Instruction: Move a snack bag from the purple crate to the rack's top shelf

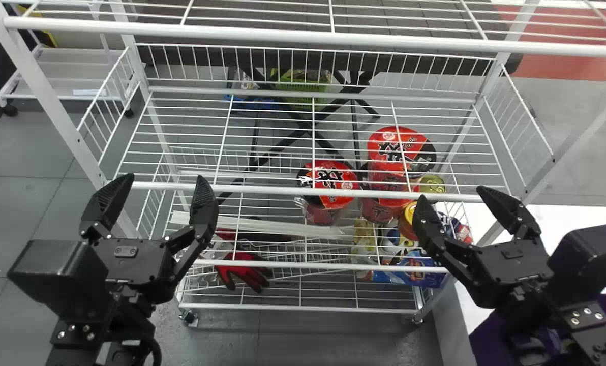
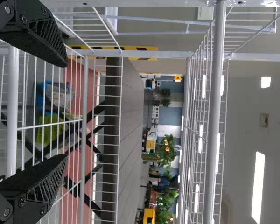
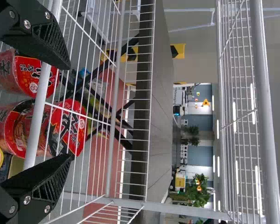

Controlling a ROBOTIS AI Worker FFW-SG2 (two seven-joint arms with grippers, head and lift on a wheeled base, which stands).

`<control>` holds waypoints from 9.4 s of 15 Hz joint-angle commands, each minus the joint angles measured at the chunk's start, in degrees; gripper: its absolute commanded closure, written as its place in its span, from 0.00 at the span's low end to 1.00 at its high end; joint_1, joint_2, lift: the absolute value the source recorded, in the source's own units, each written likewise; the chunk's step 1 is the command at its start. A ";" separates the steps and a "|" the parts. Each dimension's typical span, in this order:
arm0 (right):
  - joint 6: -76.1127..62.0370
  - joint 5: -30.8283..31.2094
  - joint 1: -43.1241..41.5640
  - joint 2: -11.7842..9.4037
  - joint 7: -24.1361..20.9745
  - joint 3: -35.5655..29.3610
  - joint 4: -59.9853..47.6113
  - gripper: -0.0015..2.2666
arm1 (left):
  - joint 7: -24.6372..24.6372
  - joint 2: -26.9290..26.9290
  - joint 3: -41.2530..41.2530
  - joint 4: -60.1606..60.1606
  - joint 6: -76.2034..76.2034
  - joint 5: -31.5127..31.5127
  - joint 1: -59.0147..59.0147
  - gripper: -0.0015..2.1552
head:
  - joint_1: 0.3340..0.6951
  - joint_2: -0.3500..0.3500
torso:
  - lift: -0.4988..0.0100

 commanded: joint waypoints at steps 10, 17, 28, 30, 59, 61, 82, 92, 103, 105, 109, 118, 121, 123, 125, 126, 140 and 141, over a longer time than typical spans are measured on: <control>-0.88 0.01 0.12 -0.37 0.00 0.04 0.04 0.07 | -0.18 0.08 0.36 -1.07 0.18 -0.13 0.86 0.06 | 1.00 0.44 | 0.18; -1.93 0.10 0.12 -0.37 0.00 -0.40 0.04 0.07 | -0.26 0.16 0.28 -1.25 0.00 -0.31 1.30 0.06 | 1.00 0.43 | 0.12; -2.63 0.45 0.65 -0.28 0.53 -0.66 -0.31 0.07 | -0.26 0.08 0.63 -0.98 0.00 -0.31 1.57 0.06 | 1.00 0.44 | 0.09; -0.88 -0.78 2.41 -0.37 0.97 -3.21 -3.30 0.07 | -0.26 0.08 0.63 -0.54 -0.17 -0.31 1.48 0.06 | 1.00 0.43 | 0.09; 43.42 14.87 -14.73 -19.97 73.04 -53.31 32.91 0.00 | -0.53 -0.01 -1.48 6.66 -0.17 -4.62 -0.19 0.06 | 1.00 0.00 | 0.09; 42.72 19.09 -15.70 -19.97 74.81 -49.26 35.55 0.00 | -0.35 -0.01 -1.75 6.93 -0.17 -4.88 -0.28 0.06 | 1.00 0.00 | 0.09; 47.29 36.05 -23.43 -18.39 69.52 -25.27 55.06 0.00 | 0.35 0.78 -2.36 7.89 -1.23 -5.32 -0.46 0.06 | 1.00 0.00 | 0.09; 51.15 34.82 -28.18 -17.77 60.74 -18.68 59.02 0.00 | 0.97 0.43 -4.56 8.42 -1.05 -7.60 -0.54 0.06 | 1.00 0.00 | 0.09; 47.46 33.68 -28.79 -14.87 55.73 -16.48 61.30 0.01 | 1.32 0.69 -4.73 8.86 -1.05 -7.78 -0.81 0.06 | 1.00 0.00 | 0.09; 47.99 33.59 -28.88 -14.87 54.23 -16.57 61.30 0.01 | 1.32 0.78 -4.73 8.95 -1.23 -7.78 -0.81 0.06 | 1.00 0.00 | 0.09; 49.04 31.30 -29.06 -14.96 51.07 -17.27 62.53 0.01 | 1.32 0.69 -4.82 9.12 -1.23 -7.78 -0.81 0.06 | 1.00 0.00 | 0.09; 47.99 28.31 -29.50 -14.34 46.94 -17.62 63.59 0.02 | 1.32 0.96 -4.91 9.83 -1.23 -8.04 -0.72 0.06 | 1.00 0.00 | 0.09; 47.99 27.08 -29.76 -14.34 47.46 -19.47 63.32 0.02 | 1.23 1.04 -4.91 10.00 -1.23 -8.04 -0.90 0.06 | 1.00 0.00 | 0.09; 47.64 27.08 -30.11 -14.34 47.29 -19.38 63.50 0.02 | 1.23 0.96 -4.91 10.09 -1.05 -8.04 -1.07 0.06 | 1.00 0.00 | 0.09; 46.23 27.08 -30.73 -14.34 47.11 -19.12 64.64 0.04 | 1.06 0.96 -4.91 10.53 -1.05 -7.96 -1.51 0.06 | 1.00 0.00 | 0.09; 46.23 27.08 -31.08 -14.34 47.11 -18.85 65.34 0.06 | 0.97 0.96 -4.91 10.79 -1.05 -7.96 -1.77 0.06 | 1.00 0.00 | 0.09; 42.19 27.26 -31.34 -14.08 48.52 -17.97 67.63 0.65 | 0.70 0.60 -4.82 13.43 -0.88 -7.43 -3.80 0.06 | 1.00 0.00 | 0.09; 41.66 27.17 -31.26 -14.17 49.84 -18.33 67.63 0.69 | 0.70 0.60 -4.82 13.43 -0.88 -7.52 -3.80 0.06 | 1.00 0.00 | 0.10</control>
